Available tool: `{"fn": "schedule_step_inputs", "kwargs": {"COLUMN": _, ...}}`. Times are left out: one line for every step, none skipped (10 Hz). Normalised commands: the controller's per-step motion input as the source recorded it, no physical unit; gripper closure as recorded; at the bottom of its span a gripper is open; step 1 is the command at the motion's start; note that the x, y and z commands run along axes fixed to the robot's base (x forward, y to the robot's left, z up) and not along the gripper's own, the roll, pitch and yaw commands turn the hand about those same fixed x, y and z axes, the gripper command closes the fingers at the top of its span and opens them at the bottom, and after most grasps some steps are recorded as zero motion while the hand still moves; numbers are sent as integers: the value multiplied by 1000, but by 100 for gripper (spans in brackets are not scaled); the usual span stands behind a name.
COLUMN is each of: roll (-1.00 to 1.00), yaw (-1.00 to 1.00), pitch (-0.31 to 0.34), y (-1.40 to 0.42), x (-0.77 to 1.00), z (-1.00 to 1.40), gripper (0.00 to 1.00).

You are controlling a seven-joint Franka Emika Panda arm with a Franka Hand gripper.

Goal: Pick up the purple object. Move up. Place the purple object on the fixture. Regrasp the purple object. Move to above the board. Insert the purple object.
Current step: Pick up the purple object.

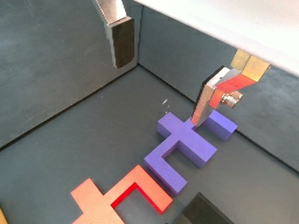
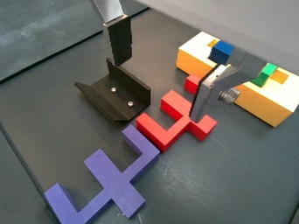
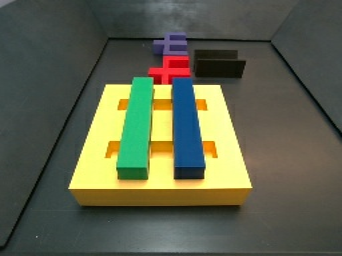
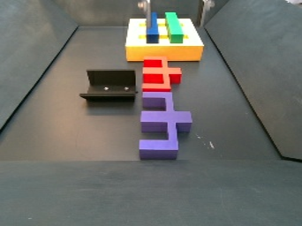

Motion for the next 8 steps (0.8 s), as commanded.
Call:
{"fn": "schedule_step_inputs", "kwargs": {"roll": -53, "yaw": -371, "pitch": -43, "y": 29, "x": -17, "z": -231, "gripper": 0}}
{"fn": "schedule_step_inputs", "kwargs": {"roll": -70, "yaw": -680, "pitch": -34, "y": 249, "x": -43, "z": -243, "gripper": 0}}
{"fn": "schedule_step_inputs", "kwargs": {"roll": -34, "yaw": -749, "pitch": -9, "y": 229, "x": -14, "z": -249, "gripper": 0}}
{"fn": "schedule_step_inputs", "kwargs": {"roll": -37, "yaw": -774, "pitch": -4, "y": 194, "x": -20, "z": -229, "gripper": 0}}
{"fn": "schedule_step_inputs", "kwargs": {"roll": -54, "yaw": -769, "pitch": -19, "y": 183, "x": -3, "z": -206, "gripper": 0}}
{"fn": "schedule_step_inputs", "kwargs": {"roll": -66, "yaw": -811, "pitch": -34, "y": 129, "x": 0, "z": -174, "gripper": 0}}
{"fn": "schedule_step_inputs", "kwargs": {"roll": -70, "yaw": -871, "pitch": -40, "y": 71, "x": 0, "z": -163, "gripper": 0}}
{"fn": "schedule_step_inputs", "kwargs": {"roll": -64, "yaw": -883, "pitch": -34, "y": 63, "x": 0, "z": -174, "gripper": 0}}
